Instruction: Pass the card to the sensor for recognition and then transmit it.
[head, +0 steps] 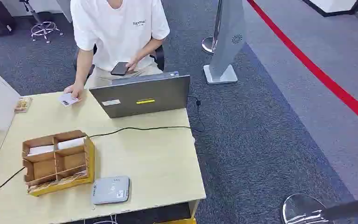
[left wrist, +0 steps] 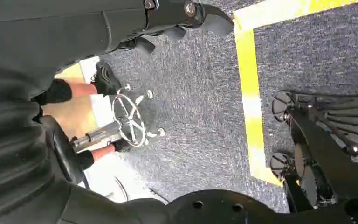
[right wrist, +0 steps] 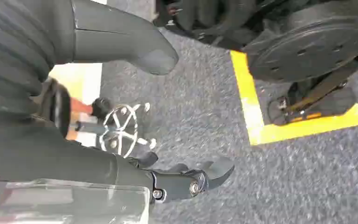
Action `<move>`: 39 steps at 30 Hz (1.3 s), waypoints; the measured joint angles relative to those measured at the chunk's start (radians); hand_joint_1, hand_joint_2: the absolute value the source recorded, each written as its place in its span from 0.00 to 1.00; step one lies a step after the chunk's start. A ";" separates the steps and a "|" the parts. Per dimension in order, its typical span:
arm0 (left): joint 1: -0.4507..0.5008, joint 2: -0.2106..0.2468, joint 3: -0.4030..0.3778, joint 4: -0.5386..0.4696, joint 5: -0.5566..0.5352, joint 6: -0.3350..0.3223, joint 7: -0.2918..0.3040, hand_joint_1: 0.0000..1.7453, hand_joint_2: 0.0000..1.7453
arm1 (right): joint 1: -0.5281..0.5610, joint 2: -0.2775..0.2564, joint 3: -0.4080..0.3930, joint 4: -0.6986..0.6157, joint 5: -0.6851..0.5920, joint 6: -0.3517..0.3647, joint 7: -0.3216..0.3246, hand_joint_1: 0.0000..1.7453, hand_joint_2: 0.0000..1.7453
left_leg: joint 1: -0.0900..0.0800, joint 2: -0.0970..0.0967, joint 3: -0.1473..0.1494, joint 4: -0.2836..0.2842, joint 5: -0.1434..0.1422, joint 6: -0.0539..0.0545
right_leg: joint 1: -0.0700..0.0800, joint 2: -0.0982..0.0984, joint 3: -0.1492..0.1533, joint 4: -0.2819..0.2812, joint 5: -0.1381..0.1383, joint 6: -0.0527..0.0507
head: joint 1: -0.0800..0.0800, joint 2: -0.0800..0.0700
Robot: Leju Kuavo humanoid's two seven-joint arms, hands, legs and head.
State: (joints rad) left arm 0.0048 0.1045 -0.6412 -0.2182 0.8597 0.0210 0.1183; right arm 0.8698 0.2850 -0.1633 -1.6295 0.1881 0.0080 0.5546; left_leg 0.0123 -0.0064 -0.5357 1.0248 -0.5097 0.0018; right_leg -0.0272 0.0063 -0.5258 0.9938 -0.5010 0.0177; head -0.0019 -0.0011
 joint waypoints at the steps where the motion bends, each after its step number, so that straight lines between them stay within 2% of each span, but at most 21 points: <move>1: -0.003 0.002 -0.008 0.004 0.018 0.002 0.000 0.00 1.00 | 0.012 0.005 -0.001 -0.021 0.002 0.000 0.010 0.00 1.00 | 0.000 0.000 0.000 0.000 0.000 0.000 | 0.000 0.000 0.000 0.000 0.000 0.000 | 0.000 0.000; 6: -0.012 0.013 -0.021 0.021 0.123 0.042 -0.039 0.00 1.00 | 0.067 0.029 0.001 -0.115 0.016 -0.032 0.062 0.00 1.00 | 0.000 0.000 0.000 0.000 0.000 0.000 | 0.000 0.000 0.000 0.000 0.000 0.000 | 0.000 0.000; 11: -0.016 0.027 -0.021 0.031 0.207 0.109 -0.145 0.00 1.00 | 0.085 0.042 0.008 -0.157 0.060 -0.096 0.088 0.00 1.00 | 0.000 0.000 0.000 0.000 0.000 0.000 | 0.000 0.000 0.000 0.000 0.000 0.000 | 0.000 0.000; 14: -0.021 0.028 -0.021 0.035 0.218 0.123 -0.158 0.00 1.00 | -0.049 0.043 -0.042 -0.002 0.116 -0.109 0.009 0.00 1.00 | 0.001 0.003 0.001 0.000 0.001 -0.001 | 0.001 0.003 -0.001 0.000 0.002 -0.002 | 0.003 0.000; 16: -0.025 0.028 -0.021 0.036 0.219 0.126 -0.158 0.00 1.00 | -0.097 0.045 -0.069 0.062 0.132 -0.105 -0.022 0.00 1.00 | 0.000 0.002 0.000 0.000 0.001 0.000 | 0.000 0.001 0.000 0.000 0.002 -0.001 | 0.001 0.000; 25: -0.026 0.028 -0.024 0.042 0.216 0.129 -0.151 0.00 1.00 | -0.251 0.053 -0.180 0.286 0.195 -0.087 -0.056 0.00 1.00 | 0.001 0.002 0.001 0.000 0.002 -0.001 | 0.001 0.001 0.000 0.000 0.003 -0.001 | 0.001 0.000; 35: -0.027 0.028 -0.024 0.042 0.216 0.131 -0.151 0.00 1.00 | -0.283 0.055 -0.212 0.347 0.195 -0.087 -0.059 0.00 1.00 | 0.001 0.002 0.000 0.000 0.002 -0.001 | 0.001 0.001 0.000 0.000 0.003 -0.001 | 0.001 0.000; 37: -0.026 0.028 -0.024 0.042 0.232 0.148 -0.195 0.00 1.00 | -0.290 0.056 -0.218 0.357 0.192 -0.093 -0.062 0.00 1.00 | 0.001 0.002 0.000 0.000 0.002 -0.001 | 0.001 0.001 0.000 0.000 0.003 -0.001 | 0.001 0.000; 39: -0.026 0.028 -0.021 0.042 0.265 0.158 -0.287 0.00 1.00 | -0.298 0.058 -0.219 0.372 0.175 -0.116 -0.063 0.00 1.00 | 0.001 0.002 0.000 0.000 0.002 -0.001 | 0.001 0.001 0.000 0.000 0.003 -0.001 | 0.001 0.000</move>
State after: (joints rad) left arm -0.0215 0.1328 -0.6626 -0.1759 1.1243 0.1793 -0.1685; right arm 0.5717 0.3426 -0.3826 -1.2577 0.3627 -0.1084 0.4913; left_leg 0.0132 -0.0046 -0.5354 1.0245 -0.5076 0.0010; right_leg -0.0262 0.0069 -0.5257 0.9937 -0.4983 0.0165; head -0.0008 -0.0011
